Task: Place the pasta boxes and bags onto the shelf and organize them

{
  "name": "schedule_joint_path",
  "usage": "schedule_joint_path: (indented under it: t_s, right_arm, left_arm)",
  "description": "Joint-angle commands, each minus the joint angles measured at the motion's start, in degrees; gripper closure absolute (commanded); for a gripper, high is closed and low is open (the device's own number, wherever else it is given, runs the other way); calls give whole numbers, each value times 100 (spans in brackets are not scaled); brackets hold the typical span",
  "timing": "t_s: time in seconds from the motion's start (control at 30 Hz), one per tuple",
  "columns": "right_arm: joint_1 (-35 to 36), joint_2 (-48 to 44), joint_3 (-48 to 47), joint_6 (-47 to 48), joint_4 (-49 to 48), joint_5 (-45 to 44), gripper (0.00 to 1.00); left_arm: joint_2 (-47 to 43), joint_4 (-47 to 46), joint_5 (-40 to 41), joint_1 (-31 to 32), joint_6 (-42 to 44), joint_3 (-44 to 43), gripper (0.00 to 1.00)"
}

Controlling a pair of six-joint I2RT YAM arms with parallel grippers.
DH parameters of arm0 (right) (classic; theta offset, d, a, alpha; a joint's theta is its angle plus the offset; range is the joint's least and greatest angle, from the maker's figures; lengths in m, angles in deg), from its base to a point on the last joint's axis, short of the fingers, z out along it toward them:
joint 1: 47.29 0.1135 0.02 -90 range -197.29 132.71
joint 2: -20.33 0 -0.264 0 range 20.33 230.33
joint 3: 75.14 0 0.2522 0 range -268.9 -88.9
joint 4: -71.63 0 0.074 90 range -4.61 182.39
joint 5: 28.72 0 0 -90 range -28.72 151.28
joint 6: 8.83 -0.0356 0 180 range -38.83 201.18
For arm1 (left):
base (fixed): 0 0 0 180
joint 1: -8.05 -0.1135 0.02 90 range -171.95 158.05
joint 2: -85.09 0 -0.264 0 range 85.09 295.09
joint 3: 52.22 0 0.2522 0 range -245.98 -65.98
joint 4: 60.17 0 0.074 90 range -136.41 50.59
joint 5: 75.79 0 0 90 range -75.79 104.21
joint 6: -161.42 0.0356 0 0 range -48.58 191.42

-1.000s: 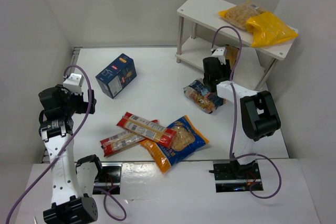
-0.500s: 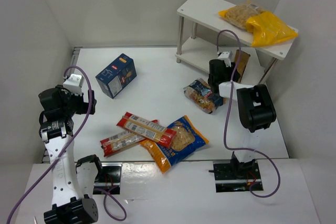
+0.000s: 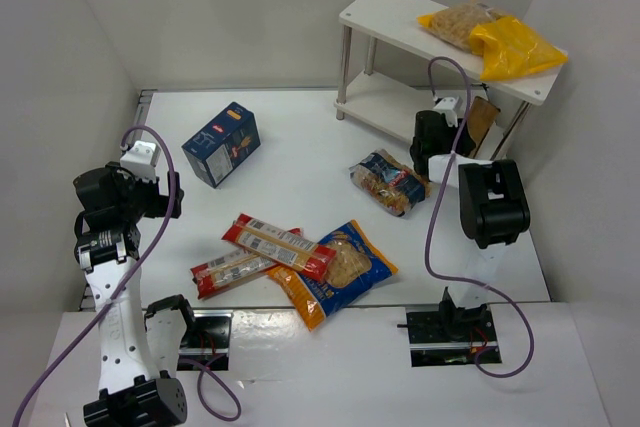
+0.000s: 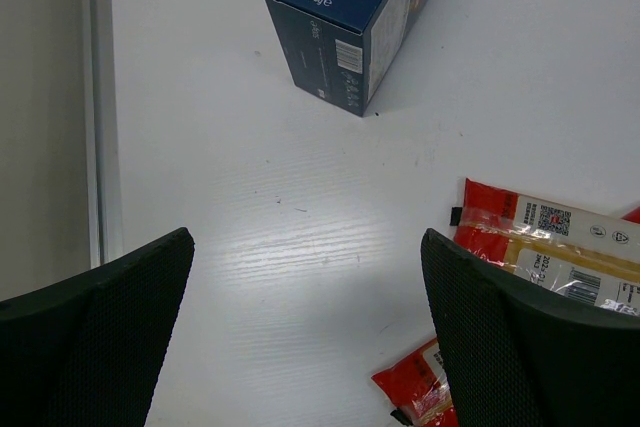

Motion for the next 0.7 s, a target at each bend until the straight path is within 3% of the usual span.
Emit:
schedule_joint_path:
  t_s: [0.0,0.33,0.43,0.47,0.6,0.67]
  right_arm:
    - [-171,58,-217,-74,-1040,-485,100]
    - [-338,111,-270,-144,-970,-537,98]
    - [-338,111,-270,-145,-917,-537,83]
    - [-338,111,-270,-145,-917,-537,70]
    - [-338,111,-139,-145,-917,-537,36]
    - [-338,111,-138,-197,-917,-537,25]
  left_arm:
    - [-87,-140,-126,-37,-25,22,0]
    - [-87,-140,-126,-37,-25,22,0]
    - [-87,-140,-126,-37,-25,22,0]
    - [-87,-140,-126,-37,-25,22,0]
    - [-87,-140,-126,-37,-25,22,0]
    - [-87,-140,-179,-37,-25,22,0]
